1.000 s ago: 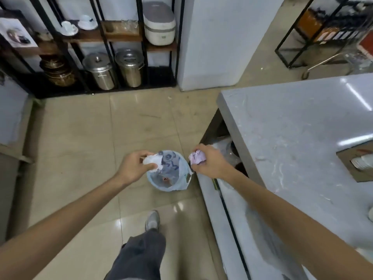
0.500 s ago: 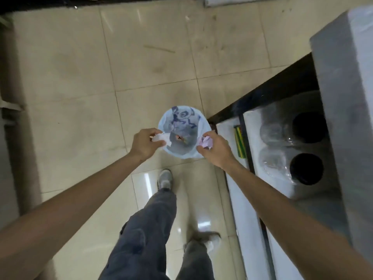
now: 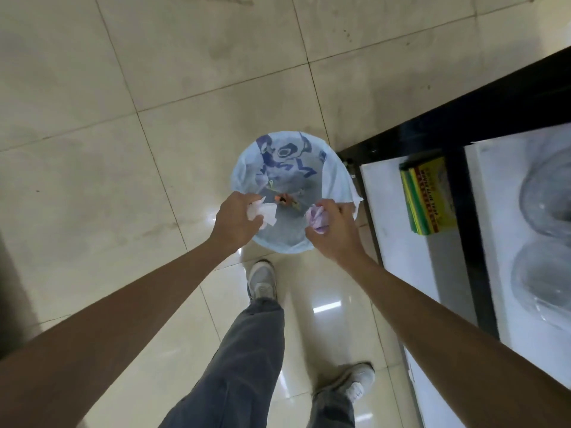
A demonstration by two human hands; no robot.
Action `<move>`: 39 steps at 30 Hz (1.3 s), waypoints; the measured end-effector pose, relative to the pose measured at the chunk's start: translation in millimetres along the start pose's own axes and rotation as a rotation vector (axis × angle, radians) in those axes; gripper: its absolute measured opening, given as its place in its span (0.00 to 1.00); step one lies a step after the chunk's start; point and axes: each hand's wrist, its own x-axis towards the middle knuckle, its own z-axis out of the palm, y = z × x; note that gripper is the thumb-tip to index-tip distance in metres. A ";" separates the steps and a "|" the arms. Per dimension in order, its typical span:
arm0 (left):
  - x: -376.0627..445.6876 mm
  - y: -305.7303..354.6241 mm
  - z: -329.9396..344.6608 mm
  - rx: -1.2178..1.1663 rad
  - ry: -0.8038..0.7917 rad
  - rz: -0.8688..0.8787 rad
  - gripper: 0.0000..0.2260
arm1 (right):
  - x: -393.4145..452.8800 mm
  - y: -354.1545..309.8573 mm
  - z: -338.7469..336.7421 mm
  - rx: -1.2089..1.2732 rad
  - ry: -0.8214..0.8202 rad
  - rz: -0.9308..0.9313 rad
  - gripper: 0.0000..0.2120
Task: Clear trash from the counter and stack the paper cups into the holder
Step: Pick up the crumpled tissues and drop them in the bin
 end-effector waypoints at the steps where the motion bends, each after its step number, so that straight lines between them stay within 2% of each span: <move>1: 9.3 -4.8 7.7 0.014 -0.008 0.028 0.21 | 7.9 6.1 8.1 -0.002 -0.004 -0.012 0.27; 5: 40.0 -14.8 35.7 0.074 -0.039 0.112 0.24 | 34.7 24.6 33.7 -0.081 0.026 -0.063 0.28; 10: 57.4 -17.1 61.3 0.103 -0.035 0.112 0.25 | 51.0 30.1 49.5 -0.237 0.066 -0.116 0.31; 17: 41.0 -16.9 53.2 0.236 -0.077 0.235 0.28 | 37.6 17.3 41.0 -0.306 0.067 -0.157 0.36; 22: 6.6 -2.3 26.6 0.361 -0.064 0.310 0.25 | 2.0 -3.9 11.5 -0.371 0.102 -0.179 0.33; 29: -70.4 43.1 -24.1 0.537 -0.053 0.426 0.26 | -70.7 -43.9 -42.1 -0.383 0.152 -0.157 0.33; 39: -198.2 120.7 -86.5 0.535 -0.020 0.551 0.27 | -195.4 -91.7 -123.0 -0.352 0.168 -0.074 0.35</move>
